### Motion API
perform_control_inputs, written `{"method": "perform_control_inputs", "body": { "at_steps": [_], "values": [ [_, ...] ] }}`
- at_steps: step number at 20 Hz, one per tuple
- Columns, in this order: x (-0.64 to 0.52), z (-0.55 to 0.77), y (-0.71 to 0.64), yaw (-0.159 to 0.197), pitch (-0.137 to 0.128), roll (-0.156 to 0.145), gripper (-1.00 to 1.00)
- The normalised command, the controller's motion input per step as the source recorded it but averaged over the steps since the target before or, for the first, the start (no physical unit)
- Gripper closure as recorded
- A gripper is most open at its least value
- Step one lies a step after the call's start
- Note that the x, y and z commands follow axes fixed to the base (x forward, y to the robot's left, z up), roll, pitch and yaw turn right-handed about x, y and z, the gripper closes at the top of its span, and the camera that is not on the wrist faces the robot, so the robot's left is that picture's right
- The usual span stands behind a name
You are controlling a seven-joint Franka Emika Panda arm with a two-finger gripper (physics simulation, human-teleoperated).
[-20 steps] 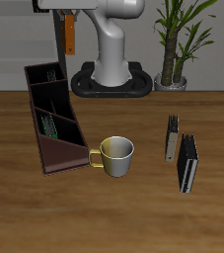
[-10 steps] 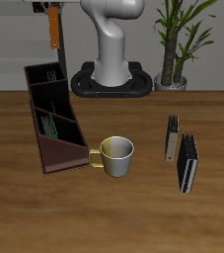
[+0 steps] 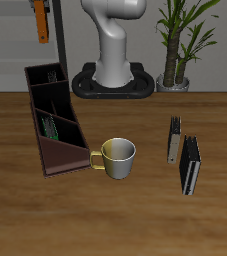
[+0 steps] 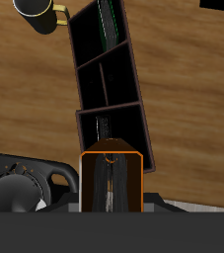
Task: Place the green book into the right desk caddy's left compartment and place the black book into the right desk caddy's right compartment and place the orange book into the right desk caddy's right compartment
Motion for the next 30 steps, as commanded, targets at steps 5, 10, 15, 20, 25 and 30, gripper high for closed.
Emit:
{"method": "perform_control_inputs", "body": {
  "at_steps": [5, 10, 15, 20, 25, 30],
  "values": [
    [0.27, 0.26, -0.52, -0.031, 0.013, 0.017, 1.00],
    [0.20, -0.01, -0.14, 0.021, 0.032, 0.025, 1.00],
    [0.36, -0.13, -0.18, -0.051, 0.049, -0.032, 1.00],
    [0.11, -0.12, 0.05, 0.035, 0.043, 0.030, 1.00],
    [0.06, -0.04, -0.01, -0.023, 0.020, 0.016, 1.00],
    [0.09, -0.08, 0.06, 0.029, 0.008, 0.007, 1.00]
  ]
}}
